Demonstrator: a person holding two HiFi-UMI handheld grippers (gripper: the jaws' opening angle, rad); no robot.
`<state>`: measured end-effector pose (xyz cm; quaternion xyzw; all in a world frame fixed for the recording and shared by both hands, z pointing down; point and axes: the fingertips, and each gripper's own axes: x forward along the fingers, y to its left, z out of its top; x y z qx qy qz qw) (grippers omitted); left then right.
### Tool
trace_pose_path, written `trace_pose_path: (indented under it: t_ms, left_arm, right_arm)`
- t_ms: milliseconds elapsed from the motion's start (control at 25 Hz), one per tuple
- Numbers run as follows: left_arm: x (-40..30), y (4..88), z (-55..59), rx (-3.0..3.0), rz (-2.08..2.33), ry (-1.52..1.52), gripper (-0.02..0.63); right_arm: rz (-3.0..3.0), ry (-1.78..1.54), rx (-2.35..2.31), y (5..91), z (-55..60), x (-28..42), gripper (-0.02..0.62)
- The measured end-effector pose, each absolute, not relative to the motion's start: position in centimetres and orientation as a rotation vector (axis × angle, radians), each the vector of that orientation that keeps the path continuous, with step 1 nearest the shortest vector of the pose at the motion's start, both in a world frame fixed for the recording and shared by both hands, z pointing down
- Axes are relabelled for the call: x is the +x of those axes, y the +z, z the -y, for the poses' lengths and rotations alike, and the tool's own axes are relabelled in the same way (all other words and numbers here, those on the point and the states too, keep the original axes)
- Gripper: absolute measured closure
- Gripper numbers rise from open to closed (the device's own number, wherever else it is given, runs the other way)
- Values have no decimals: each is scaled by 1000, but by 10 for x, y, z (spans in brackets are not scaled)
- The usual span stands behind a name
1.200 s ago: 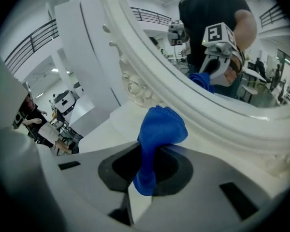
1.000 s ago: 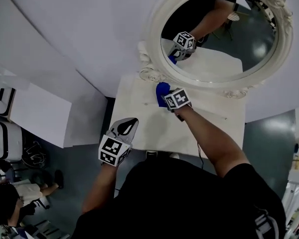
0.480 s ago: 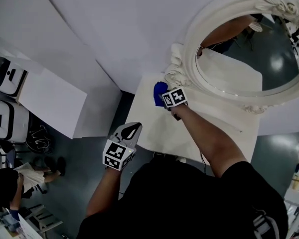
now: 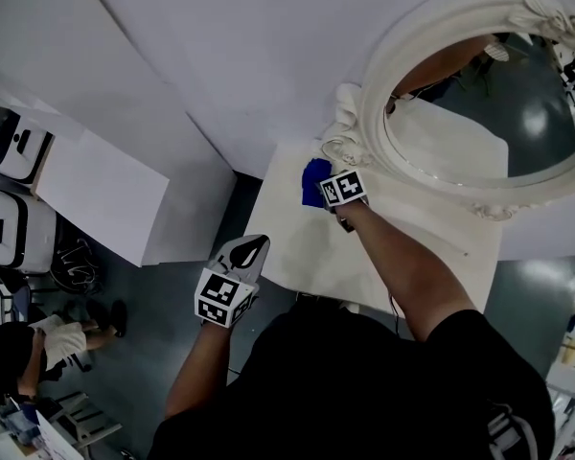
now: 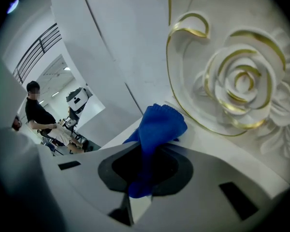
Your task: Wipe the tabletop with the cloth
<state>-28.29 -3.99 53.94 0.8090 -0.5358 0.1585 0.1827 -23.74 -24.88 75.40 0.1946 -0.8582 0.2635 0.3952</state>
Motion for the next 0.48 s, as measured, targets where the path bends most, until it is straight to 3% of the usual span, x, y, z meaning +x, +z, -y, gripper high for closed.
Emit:
trace_pose_path:
  t_ms: [480]
  left_arm:
    - [-216, 532, 65, 2408, 1367, 476, 592]
  right_arm:
    - [2121, 696, 662, 756, 264, -117, 554]
